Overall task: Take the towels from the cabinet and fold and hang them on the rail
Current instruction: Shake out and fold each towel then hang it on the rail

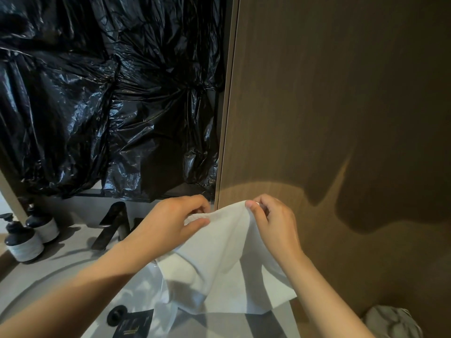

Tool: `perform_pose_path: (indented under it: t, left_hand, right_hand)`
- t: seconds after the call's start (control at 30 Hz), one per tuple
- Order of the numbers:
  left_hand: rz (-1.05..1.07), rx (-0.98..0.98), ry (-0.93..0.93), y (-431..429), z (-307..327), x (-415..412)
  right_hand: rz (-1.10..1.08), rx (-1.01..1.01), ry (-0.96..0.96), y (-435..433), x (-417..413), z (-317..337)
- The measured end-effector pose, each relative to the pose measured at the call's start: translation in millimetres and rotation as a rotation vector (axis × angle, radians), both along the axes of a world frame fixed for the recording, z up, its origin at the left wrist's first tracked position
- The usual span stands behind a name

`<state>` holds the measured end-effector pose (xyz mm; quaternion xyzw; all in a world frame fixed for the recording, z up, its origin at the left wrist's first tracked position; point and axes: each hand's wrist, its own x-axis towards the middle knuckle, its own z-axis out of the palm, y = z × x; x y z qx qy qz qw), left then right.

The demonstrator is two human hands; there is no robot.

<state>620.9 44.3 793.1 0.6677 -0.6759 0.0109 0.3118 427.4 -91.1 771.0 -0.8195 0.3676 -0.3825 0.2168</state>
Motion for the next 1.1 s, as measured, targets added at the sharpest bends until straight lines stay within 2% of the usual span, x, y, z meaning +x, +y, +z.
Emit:
perform_pose_path:
  t: [0.13,0.27,0.43,0.53,0.73,0.9,1.1]
  left_hand:
    - [0.053,0.047,0.118,10,-5,17]
    - [0.165,0.102,0.315,13,-7,32]
    - [0.190,0.028,0.708,7,17,38]
    - [0.111,-0.049,0.850,-1,37,32]
    - [-0.005,-0.097,0.965,-8,45,11]
    - [0.048,-0.081,1.039,-10,23,-3]
    - [0.069,-0.087,1.020,-16,17,-13]
  right_hand:
    - [-0.012,0.018,-0.025,-5,-6,4]
    - [-0.033,0.023,-0.046,-12,-12,8]
    - [-0.005,-0.101,-0.066,-27,-23,18]
    - [-0.021,-0.121,-0.065,-35,-30,23]
    - [-0.081,0.019,-0.057,-43,-48,14]
    - [-0.103,0.185,0.023,-35,-49,-4]
    - [0.065,0.262,-0.084,4,-13,-6]
